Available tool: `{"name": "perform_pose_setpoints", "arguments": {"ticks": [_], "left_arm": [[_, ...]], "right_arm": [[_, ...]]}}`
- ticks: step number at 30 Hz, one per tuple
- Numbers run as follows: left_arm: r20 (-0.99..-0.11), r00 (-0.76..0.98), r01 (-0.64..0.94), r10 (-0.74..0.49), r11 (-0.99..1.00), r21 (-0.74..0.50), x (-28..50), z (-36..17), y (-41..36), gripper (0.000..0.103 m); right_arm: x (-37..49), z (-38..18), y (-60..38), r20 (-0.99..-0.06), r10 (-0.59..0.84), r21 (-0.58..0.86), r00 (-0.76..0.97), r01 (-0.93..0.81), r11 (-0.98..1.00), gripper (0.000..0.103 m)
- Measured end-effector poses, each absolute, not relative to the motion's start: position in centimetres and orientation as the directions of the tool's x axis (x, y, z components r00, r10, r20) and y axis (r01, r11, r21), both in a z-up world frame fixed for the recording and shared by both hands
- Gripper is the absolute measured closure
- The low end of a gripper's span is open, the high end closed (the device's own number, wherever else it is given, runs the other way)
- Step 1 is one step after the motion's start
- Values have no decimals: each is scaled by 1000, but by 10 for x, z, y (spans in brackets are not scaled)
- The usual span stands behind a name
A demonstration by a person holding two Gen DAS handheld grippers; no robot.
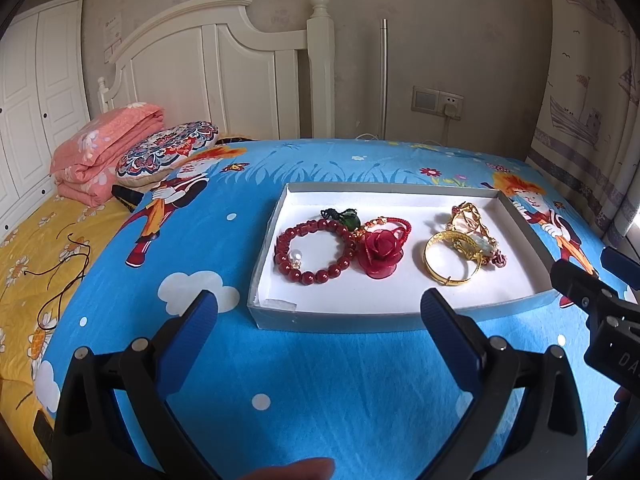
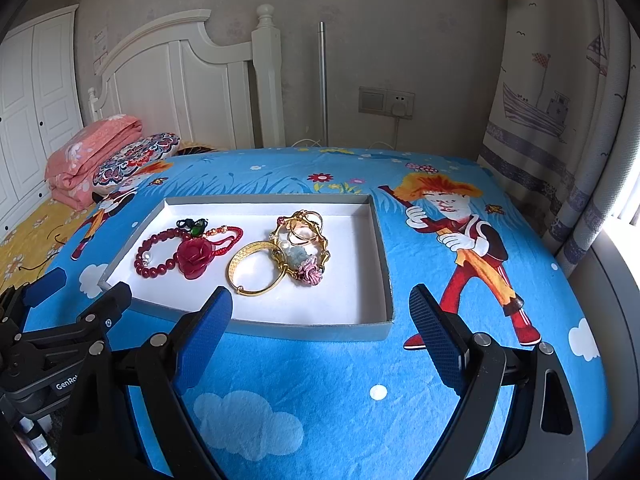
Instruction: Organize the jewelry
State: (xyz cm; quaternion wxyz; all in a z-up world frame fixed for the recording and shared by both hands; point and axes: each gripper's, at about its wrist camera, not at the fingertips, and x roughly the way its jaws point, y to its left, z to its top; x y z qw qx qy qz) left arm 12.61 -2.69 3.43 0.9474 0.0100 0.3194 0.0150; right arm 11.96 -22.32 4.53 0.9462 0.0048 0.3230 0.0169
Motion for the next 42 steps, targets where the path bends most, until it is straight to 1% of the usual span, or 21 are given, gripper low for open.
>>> {"name": "perform_pose_setpoints", "arguments": {"ticks": [34, 37, 42], "left_arm": [[-601, 798, -30, 47, 999, 39, 126, 34, -28, 5], [-595, 801, -48, 67, 998, 48, 126, 34, -26, 5], [-637, 771, -18, 27, 1000, 21, 134, 33, -14, 5]], "right_arm": [[116, 44, -222, -613, 37, 20, 789, -32, 999, 19], [115, 43, -222, -614, 36, 19, 789, -31, 999, 19], [117, 43, -235, -616, 10, 10, 788, -6, 1000, 19]]}}
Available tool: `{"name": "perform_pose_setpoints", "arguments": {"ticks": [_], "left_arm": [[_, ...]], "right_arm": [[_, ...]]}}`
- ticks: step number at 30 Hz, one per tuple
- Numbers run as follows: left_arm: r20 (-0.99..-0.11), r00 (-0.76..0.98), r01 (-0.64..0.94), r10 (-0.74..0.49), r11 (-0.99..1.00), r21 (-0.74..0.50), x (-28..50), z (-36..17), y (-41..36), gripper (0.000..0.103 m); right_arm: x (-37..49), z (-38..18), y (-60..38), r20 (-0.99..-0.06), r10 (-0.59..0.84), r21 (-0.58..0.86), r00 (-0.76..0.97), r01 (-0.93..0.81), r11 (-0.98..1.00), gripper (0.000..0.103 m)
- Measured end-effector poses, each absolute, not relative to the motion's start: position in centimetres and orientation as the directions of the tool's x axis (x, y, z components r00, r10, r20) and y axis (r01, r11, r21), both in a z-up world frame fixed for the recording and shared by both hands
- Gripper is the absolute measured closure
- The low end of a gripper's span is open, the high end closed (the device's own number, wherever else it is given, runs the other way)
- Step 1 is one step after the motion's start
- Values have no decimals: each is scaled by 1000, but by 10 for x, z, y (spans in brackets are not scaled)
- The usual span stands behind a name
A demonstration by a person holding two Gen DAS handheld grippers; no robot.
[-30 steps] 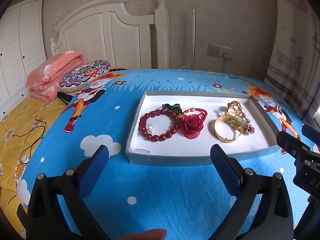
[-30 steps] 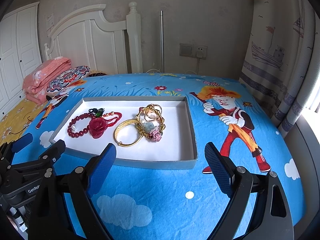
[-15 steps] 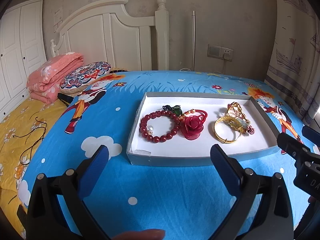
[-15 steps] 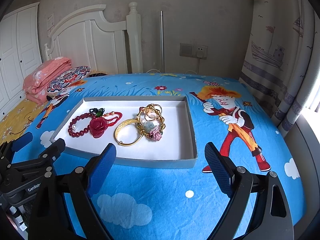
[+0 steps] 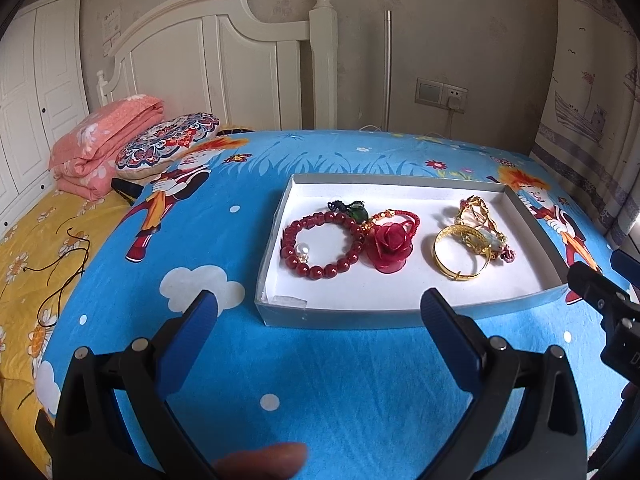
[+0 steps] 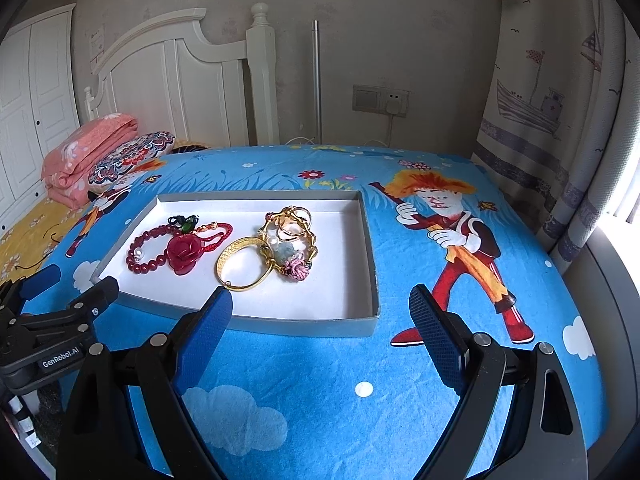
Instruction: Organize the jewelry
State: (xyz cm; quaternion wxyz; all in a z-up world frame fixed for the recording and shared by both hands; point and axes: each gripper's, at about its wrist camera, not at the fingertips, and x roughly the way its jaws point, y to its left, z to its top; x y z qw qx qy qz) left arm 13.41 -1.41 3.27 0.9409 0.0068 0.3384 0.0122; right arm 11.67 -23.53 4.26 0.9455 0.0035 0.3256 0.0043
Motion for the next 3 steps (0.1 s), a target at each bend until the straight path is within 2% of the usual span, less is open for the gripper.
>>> {"name": "perform_pose_setpoints", "arguments": {"ticks": [3], "left_arm": [[-646, 764, -36, 14, 999, -21, 143, 41, 17, 5]], "right_arm": [[123, 42, -269, -621, -49, 3, 782, 64, 998, 19]]}}
